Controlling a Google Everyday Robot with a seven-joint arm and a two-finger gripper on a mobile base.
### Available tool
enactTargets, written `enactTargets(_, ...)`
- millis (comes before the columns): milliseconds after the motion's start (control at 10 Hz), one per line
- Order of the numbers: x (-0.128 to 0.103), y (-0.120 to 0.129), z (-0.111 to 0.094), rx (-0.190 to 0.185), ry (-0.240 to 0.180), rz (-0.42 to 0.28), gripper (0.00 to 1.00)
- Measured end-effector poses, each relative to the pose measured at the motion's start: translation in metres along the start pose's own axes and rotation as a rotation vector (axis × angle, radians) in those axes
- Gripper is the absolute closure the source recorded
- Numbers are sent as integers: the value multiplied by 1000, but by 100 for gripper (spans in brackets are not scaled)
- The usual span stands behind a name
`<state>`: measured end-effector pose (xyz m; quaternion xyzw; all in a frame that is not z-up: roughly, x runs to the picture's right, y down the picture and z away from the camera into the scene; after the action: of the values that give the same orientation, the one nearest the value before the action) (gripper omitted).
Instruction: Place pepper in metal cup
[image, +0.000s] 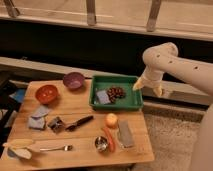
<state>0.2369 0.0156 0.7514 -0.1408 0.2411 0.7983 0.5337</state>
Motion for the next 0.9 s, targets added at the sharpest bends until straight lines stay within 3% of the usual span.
enactTargets(600, 0, 0, 0, 4, -1, 1, 20)
enactTargets(900, 20, 19, 16, 13, 31, -85, 20)
